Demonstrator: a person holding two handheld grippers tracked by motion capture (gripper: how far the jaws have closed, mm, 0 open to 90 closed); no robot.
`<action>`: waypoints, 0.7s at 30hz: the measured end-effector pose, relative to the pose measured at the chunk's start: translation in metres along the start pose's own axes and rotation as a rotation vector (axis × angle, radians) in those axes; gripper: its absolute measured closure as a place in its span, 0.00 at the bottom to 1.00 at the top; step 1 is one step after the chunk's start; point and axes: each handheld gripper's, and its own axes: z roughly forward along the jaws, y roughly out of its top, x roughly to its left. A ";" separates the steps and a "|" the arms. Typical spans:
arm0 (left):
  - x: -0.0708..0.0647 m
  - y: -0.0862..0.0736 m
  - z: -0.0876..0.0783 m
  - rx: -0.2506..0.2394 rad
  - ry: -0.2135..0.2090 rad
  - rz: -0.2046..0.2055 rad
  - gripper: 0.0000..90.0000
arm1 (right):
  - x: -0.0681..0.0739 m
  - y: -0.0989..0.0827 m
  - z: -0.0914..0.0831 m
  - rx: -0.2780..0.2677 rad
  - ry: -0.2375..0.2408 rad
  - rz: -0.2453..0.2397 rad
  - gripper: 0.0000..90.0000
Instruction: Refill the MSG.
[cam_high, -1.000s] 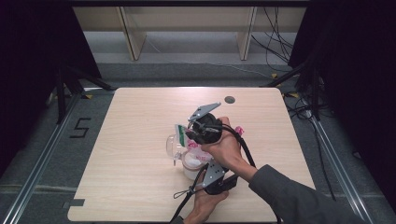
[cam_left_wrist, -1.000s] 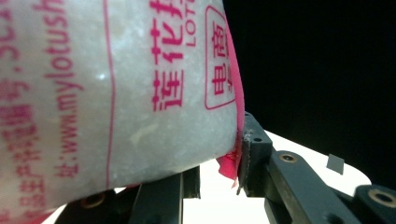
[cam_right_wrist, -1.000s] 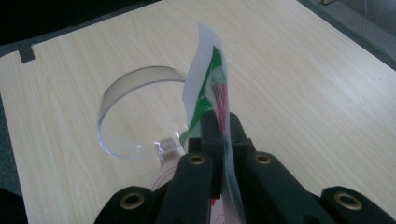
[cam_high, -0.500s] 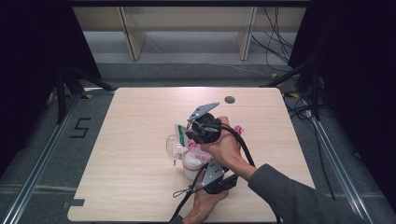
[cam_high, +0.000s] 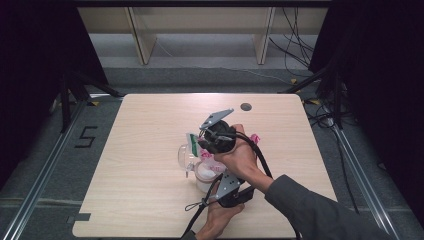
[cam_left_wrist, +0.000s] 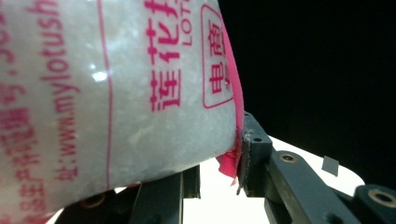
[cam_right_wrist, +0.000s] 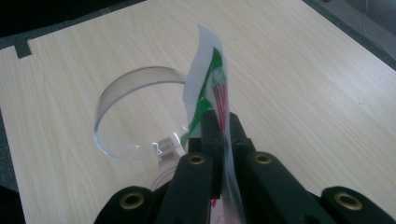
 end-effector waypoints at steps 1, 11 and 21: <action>0.000 0.000 0.000 -0.001 -0.002 -0.002 0.81 | 0.000 0.000 0.000 -0.002 -0.001 -0.006 1.00; 0.000 0.000 0.000 -0.002 -0.008 -0.005 0.81 | -0.001 -0.001 0.002 -0.003 -0.006 -0.020 1.00; 0.000 -0.001 0.000 0.001 -0.002 0.003 0.81 | -0.001 -0.002 0.002 -0.001 0.002 -0.015 1.00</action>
